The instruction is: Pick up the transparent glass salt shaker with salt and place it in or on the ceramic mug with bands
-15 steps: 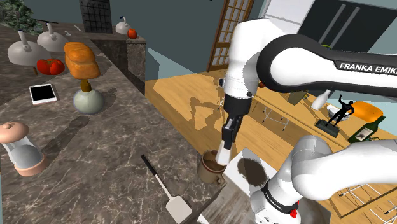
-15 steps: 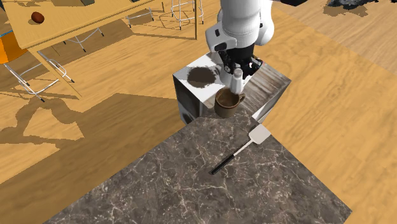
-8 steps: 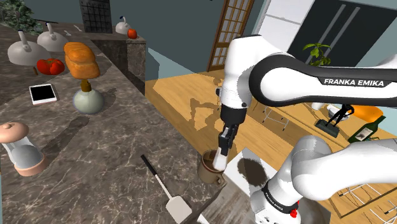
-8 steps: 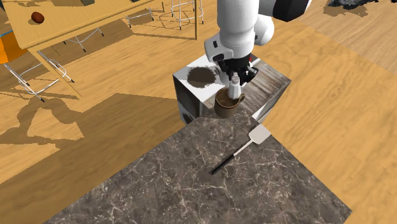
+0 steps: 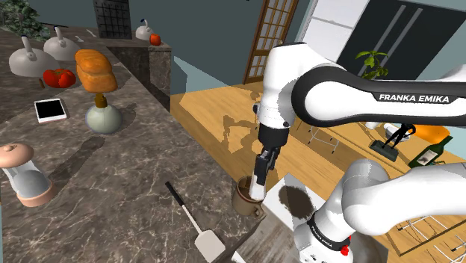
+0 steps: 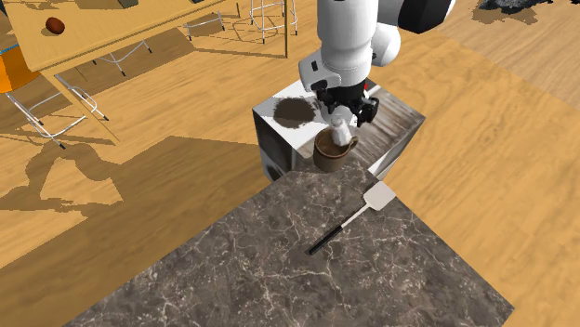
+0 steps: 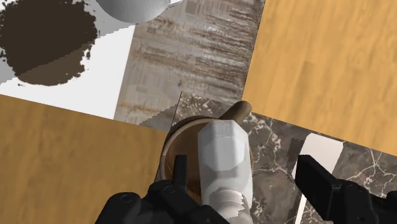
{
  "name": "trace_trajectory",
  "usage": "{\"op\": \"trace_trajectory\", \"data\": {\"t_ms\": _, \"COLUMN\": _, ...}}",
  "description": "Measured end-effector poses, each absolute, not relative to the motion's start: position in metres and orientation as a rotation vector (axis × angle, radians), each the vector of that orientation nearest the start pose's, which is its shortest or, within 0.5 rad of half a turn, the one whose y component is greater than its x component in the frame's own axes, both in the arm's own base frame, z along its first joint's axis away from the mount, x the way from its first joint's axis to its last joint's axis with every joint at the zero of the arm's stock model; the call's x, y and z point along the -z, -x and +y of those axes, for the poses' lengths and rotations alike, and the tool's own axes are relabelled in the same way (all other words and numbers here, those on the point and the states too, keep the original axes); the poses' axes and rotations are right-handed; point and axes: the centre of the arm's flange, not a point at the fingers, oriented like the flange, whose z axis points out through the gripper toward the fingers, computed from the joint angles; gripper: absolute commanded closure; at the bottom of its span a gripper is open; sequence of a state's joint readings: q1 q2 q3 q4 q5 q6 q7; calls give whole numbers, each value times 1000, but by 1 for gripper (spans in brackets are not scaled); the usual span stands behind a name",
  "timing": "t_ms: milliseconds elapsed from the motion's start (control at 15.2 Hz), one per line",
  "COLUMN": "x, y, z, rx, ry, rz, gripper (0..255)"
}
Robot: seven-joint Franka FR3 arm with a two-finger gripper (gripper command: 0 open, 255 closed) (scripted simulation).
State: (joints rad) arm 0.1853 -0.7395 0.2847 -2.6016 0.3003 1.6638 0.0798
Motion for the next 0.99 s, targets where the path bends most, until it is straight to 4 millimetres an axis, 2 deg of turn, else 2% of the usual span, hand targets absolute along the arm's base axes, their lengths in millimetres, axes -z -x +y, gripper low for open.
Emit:
{"op": "trace_trajectory", "data": {"t_ms": 264, "x": -459, "y": -264, "z": 169, "rx": -352, "ry": 3047, "rz": -364, "gripper": 0}}
{"op": "trace_trajectory", "data": {"t_ms": 594, "x": -502, "y": -273, "z": 167, "rx": -351, "ry": 3047, "rz": -364, "gripper": 0}}
{"op": "trace_trajectory", "data": {"t_ms": 990, "x": -507, "y": -275, "z": 168, "rx": -352, "ry": 3047, "rz": -364, "gripper": 0}}
